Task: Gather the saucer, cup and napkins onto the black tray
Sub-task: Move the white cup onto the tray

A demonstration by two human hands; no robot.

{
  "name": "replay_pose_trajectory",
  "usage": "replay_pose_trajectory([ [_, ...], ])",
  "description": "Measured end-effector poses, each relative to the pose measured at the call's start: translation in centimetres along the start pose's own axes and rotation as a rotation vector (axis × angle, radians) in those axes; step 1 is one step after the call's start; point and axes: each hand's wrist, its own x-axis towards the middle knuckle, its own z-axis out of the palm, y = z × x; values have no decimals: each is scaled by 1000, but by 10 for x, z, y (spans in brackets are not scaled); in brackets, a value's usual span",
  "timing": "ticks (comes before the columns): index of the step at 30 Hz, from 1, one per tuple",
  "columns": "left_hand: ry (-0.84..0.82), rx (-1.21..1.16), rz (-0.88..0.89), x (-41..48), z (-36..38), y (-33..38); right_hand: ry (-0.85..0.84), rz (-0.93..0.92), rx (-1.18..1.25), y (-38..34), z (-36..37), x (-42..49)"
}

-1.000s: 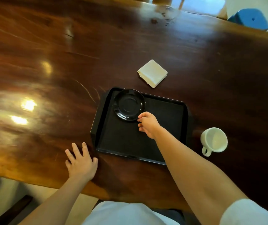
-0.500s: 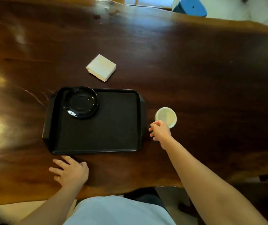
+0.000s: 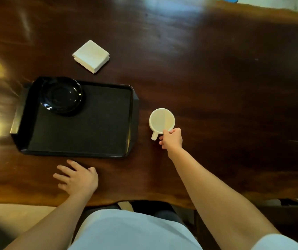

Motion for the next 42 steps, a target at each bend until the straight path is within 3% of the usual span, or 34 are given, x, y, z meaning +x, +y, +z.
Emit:
replay_pose_trajectory([
  [5, -1, -34, -20, -12, 4, 12, -136, 161, 196, -6, 2, 8],
  [22, 23, -37, 5, -14, 3, 10, -279, 6, 148, -60, 11, -17],
  [42, 89, 9, 80, 9, 31, -22, -461, 10, 90, -115, 118, -60],
])
